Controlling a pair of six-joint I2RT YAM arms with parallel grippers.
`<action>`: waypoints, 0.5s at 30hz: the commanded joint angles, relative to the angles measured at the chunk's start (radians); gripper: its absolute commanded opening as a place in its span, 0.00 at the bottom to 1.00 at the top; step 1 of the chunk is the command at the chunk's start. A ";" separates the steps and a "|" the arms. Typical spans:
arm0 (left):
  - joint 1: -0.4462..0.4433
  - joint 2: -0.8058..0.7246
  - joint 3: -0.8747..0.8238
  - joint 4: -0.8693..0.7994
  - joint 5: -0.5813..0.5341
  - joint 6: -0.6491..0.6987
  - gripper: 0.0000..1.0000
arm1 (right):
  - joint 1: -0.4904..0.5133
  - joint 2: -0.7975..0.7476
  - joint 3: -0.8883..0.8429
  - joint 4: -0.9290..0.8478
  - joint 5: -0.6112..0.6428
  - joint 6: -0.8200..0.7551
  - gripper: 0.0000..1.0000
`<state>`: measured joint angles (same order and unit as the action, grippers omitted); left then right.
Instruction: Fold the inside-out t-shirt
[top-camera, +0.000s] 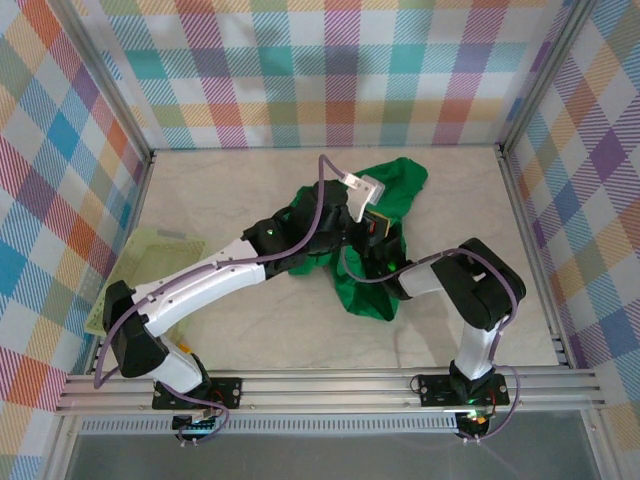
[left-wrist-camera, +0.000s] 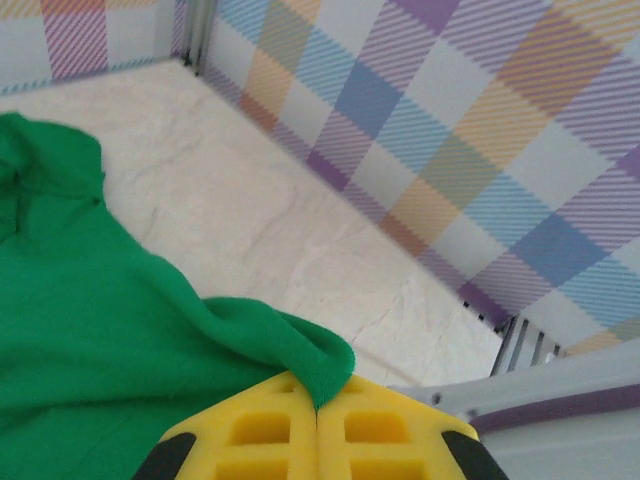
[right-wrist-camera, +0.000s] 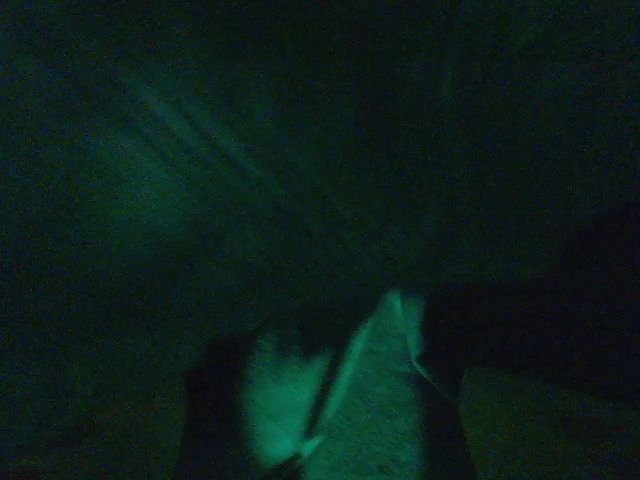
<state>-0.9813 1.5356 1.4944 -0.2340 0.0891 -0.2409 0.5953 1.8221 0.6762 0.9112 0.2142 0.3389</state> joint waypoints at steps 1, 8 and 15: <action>-0.016 -0.036 0.035 0.009 0.025 0.022 0.00 | -0.014 0.018 0.030 -0.046 -0.063 0.045 0.73; -0.038 -0.053 0.035 0.016 0.036 0.020 0.00 | -0.025 0.037 0.241 -0.488 -0.056 0.154 0.77; -0.058 -0.136 0.023 0.067 0.050 0.019 0.00 | -0.059 0.103 0.389 -0.747 -0.038 0.246 0.91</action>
<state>-1.0187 1.4769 1.5032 -0.2344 0.0895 -0.2375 0.5552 1.8847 1.0153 0.3397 0.1734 0.5220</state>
